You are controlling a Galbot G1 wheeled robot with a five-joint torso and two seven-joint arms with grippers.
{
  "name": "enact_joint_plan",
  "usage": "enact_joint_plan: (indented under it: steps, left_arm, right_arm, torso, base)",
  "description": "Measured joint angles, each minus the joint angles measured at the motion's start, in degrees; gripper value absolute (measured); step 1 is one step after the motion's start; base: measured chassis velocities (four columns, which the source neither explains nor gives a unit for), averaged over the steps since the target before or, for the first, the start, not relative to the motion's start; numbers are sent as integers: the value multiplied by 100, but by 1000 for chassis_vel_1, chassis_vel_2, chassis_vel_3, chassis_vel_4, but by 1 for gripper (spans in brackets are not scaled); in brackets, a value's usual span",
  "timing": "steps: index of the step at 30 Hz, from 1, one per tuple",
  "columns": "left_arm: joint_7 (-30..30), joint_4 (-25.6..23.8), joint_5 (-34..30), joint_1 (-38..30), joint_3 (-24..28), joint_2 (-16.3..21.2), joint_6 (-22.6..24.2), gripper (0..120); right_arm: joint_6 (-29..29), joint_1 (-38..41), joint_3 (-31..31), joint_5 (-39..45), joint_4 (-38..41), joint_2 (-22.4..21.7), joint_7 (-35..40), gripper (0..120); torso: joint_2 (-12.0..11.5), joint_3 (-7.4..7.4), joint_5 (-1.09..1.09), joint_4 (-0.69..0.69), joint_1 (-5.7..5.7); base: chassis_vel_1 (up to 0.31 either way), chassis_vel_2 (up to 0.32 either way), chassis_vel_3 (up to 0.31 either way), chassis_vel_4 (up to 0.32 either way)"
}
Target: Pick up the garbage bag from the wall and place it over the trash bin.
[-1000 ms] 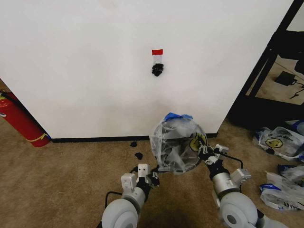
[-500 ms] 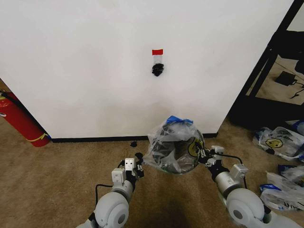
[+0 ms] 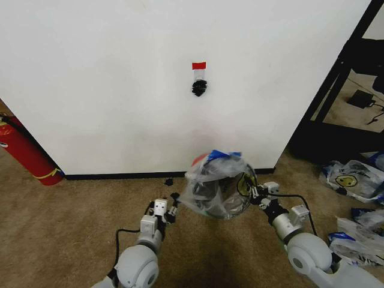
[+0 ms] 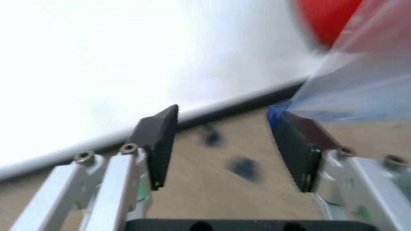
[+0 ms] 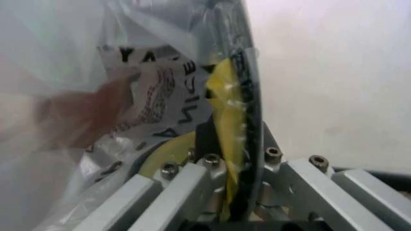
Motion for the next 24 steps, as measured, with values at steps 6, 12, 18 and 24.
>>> enact_joint_plan:
  steps: [6,12,18,24]
  left_arm:
    - [103,-203,-107,-97,-35,45,-114,81]
    - [134,-589,-409,-20,12,-9,-4,98]
    - [770,-919,-956,-155,-203,98,-430,100]
    - [2609,-1232,-1971,-115,-555,374,-755,100]
  right_arm:
    - [-13,-26,-51,-99,20,16,-38,0]
    - [-24,-19,-100,-189,14,22,-71,0]
    - [304,-32,-56,-911,-437,28,-487,0]
    - [630,-36,-19,-1444,-811,49,-873,0]
  torso:
    - [0,0,-1,-4,0]
    - [0,0,0,1,0]
    - [0,0,0,-2,0]
    - [0,0,1,-1,0]
  base:
    - [0,0,0,0]
    - [0,0,0,0]
    - [0,0,0,0]
    - [0,0,0,0]
